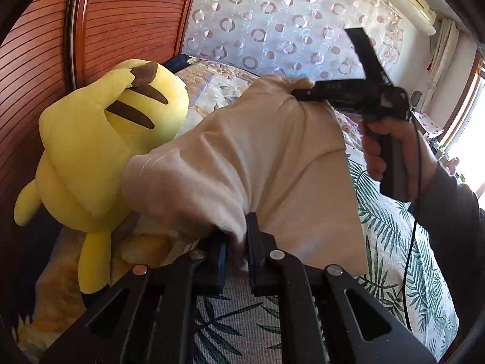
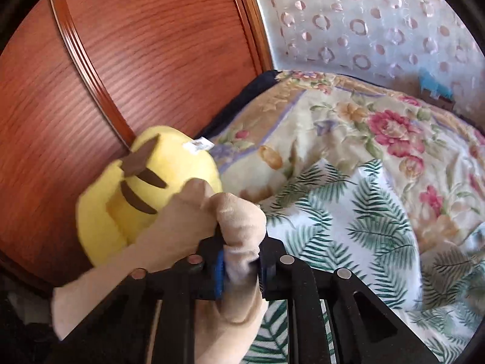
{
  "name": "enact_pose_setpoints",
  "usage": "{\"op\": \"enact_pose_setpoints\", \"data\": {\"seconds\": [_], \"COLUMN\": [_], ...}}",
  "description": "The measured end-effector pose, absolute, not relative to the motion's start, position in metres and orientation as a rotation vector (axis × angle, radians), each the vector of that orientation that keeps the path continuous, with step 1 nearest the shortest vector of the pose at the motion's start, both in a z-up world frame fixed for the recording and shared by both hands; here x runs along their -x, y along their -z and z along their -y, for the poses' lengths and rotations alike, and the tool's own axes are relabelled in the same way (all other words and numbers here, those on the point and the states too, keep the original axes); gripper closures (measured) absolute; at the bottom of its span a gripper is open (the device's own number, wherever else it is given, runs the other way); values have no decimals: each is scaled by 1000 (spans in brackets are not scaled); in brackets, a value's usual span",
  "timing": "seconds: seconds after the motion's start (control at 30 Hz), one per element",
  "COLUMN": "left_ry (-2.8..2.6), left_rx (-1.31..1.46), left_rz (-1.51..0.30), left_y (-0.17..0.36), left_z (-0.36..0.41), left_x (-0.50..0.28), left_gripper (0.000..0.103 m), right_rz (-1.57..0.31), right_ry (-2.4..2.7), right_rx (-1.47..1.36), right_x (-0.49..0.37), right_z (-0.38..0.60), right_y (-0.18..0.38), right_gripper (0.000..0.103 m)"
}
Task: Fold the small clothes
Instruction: 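Carry the folded shirt with both grippers beside the yellow plush toy, then lower the folded shirt onto the bed and open both grippers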
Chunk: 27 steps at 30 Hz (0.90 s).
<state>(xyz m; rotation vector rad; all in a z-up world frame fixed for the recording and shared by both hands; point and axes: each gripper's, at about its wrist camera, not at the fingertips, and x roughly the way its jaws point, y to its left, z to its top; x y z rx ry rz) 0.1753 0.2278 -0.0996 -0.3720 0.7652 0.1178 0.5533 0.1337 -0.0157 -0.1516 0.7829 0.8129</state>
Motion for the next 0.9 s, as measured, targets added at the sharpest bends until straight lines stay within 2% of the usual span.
{"op": "enact_pose_setpoints", "data": {"seconds": [0.1,0.13,0.3,0.33,0.4,0.47,0.6,0.67,0.87,0.9], "left_ry": [-122,-124,-138,-139,-144,-151,-159,-166,-180,-181], "left_rx": [371,369,352,349,342,326,295,273,199,189], "left_rz": [-767,-767,-780,-780,-781,-781,-767,-755,-712,-700], "left_y": [100,100,101,101,100,99,94,89,70,66], "left_z": [-228,-227,-226,-226,-225,-224,-219,-217,-205,-203], "left_x": [-175,-175,-178,-178,-178,-177,-173,-169,-156,-153], "left_gripper": [92,91,83,82,79,77,63,61,58,54], "right_rz": [-733,-689,-529,-504,-510,-530,-639,-653,-642,-633], "right_ry": [-739,-726,-750,-774,-822,-819,-778,-781,-746,-738], "right_rx": [209,212,223,244,292,325,355,321,292,295], "right_x": [-553,-550,-515,-508,-500,-496,-515,-527,-525,-519], "right_z": [-137,-134,-124,-125,-134,-141,-155,-157,-147,-142], "right_y": [22,19,-1,-1,4,14,43,46,21,17], "right_gripper": [48,47,48,64,76,76,76,76,71,71]}}
